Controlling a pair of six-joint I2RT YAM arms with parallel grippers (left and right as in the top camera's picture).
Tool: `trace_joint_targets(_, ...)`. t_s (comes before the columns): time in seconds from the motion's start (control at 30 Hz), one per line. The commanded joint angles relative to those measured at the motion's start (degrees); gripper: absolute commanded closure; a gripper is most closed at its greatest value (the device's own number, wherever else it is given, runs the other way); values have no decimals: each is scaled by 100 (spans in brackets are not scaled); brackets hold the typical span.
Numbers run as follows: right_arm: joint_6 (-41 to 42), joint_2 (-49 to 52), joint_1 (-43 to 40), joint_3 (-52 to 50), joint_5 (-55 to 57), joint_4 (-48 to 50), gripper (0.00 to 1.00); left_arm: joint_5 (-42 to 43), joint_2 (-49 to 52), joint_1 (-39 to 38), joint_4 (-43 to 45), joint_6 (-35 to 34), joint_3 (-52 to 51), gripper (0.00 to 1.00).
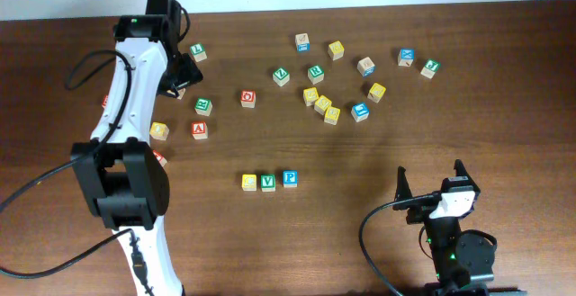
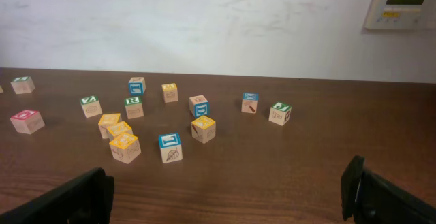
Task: Spell out CVPR
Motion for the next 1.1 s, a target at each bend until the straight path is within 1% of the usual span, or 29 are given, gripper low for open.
trace_joint_targets(0.0,42,-37,-37,-31,46,-39,2,-105,-133,42,-92,28,33,1)
trace_joint_targets(0.1,42,-37,-37,-31,46,-39,2,-105,-50,42,-210,28,7,1)
trace_joint_targets(0.53,42,-37,-37,-31,46,-39,2,-105,-7,42,-162,31,-22,1)
trace_joint_targets(1.07,42,-37,-37,-31,46,-39,1,-105,-7,48,-380,28,-22,1)
